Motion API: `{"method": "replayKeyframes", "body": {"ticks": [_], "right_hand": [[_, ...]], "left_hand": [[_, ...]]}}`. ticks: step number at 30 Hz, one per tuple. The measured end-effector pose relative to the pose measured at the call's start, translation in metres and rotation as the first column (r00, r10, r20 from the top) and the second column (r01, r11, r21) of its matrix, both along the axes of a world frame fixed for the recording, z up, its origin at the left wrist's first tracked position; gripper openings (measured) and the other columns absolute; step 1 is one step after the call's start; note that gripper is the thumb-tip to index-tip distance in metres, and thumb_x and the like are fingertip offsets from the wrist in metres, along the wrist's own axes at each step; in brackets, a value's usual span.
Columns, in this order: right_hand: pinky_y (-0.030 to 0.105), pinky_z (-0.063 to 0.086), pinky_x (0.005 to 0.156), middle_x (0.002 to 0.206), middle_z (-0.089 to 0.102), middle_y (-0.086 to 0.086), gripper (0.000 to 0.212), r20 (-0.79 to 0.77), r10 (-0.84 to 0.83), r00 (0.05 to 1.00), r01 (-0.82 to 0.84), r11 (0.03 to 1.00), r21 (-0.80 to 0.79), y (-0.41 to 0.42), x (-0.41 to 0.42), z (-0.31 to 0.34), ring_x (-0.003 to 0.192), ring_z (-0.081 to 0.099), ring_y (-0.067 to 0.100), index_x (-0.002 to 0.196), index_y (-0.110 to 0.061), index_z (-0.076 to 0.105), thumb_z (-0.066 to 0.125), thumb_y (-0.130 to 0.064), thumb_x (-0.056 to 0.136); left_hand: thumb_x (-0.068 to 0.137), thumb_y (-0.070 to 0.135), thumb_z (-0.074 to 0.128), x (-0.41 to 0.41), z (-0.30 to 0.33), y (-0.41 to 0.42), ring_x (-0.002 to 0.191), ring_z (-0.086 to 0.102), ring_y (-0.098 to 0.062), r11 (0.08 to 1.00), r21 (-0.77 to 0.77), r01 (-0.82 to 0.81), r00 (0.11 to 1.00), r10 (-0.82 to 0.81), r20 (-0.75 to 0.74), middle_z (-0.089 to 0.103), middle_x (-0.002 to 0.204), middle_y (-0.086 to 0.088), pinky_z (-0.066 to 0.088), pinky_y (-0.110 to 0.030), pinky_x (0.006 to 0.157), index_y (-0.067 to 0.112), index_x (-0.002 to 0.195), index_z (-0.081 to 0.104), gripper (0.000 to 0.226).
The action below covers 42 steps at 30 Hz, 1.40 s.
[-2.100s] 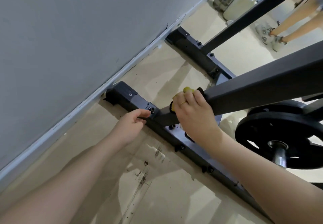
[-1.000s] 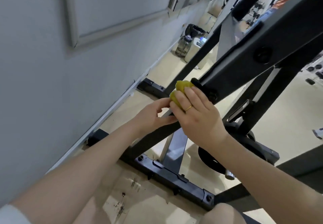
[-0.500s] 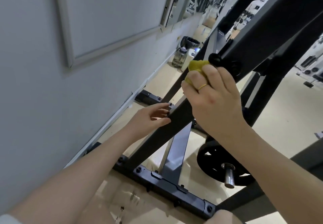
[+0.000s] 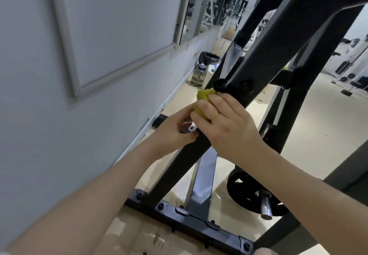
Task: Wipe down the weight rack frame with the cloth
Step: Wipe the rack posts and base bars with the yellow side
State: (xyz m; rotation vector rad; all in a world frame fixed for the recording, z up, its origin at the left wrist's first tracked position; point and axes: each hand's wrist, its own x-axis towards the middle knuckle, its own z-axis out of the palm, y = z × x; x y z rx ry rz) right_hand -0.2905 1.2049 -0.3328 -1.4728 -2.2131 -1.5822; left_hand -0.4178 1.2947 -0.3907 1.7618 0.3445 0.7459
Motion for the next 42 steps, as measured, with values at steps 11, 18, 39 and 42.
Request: {"method": "replayKeyframes", "body": {"ticks": [11,18,39,42], "right_hand": [[0.037,0.036,0.094,0.087,0.068,0.009,0.023,-0.058,-0.095,0.994,0.100,0.992,0.077,0.015,-0.011,0.000,0.090,0.062,0.029,0.077,-0.011,0.069,0.047,-0.009,0.083],[0.037,0.036,0.090,0.083,0.067,0.007,0.012,0.025,-0.167,0.986,0.164,0.982,0.094,0.016,-0.007,0.023,0.085,0.063,0.027,0.079,-0.012,0.069,0.058,-0.008,0.082],[0.038,0.038,0.093,0.104,0.065,0.010,0.040,0.051,-0.525,0.850,0.453,0.677,-0.580,0.062,-0.089,-0.321,0.098,0.059,0.027,0.109,-0.012,0.064,0.061,-0.032,0.075],[0.039,0.033,0.092,0.101,0.066,0.012,0.041,0.031,-0.520,0.854,0.440,0.688,-0.576,0.070,-0.093,-0.374,0.095,0.061,0.029,0.110,-0.009,0.065,0.046,-0.022,0.075]], "left_hand": [[0.088,-0.009,0.052,-0.003,0.001,0.002,0.101,0.062,-0.003,1.000,-0.027,0.011,1.000,-0.011,0.005,0.068,0.102,0.016,0.048,-0.021,0.089,0.025,0.110,0.061,0.041],[0.089,0.012,0.061,-0.005,-0.027,0.020,0.116,0.052,-0.005,1.000,-0.005,0.004,0.981,-0.005,-0.196,0.054,0.130,0.006,0.040,-0.025,0.103,0.026,0.134,0.047,0.049],[0.091,0.014,0.058,-0.127,-0.294,0.039,0.124,0.045,-0.011,0.961,0.024,-0.275,0.703,0.218,-0.677,0.043,0.142,0.003,0.033,-0.016,0.093,0.021,0.140,0.042,0.052],[0.093,0.014,0.053,-0.134,-0.340,0.047,0.128,0.042,-0.014,0.962,0.064,-0.265,0.653,0.228,-0.722,0.036,0.148,0.004,0.031,-0.021,0.100,0.022,0.142,0.037,0.053]]}}
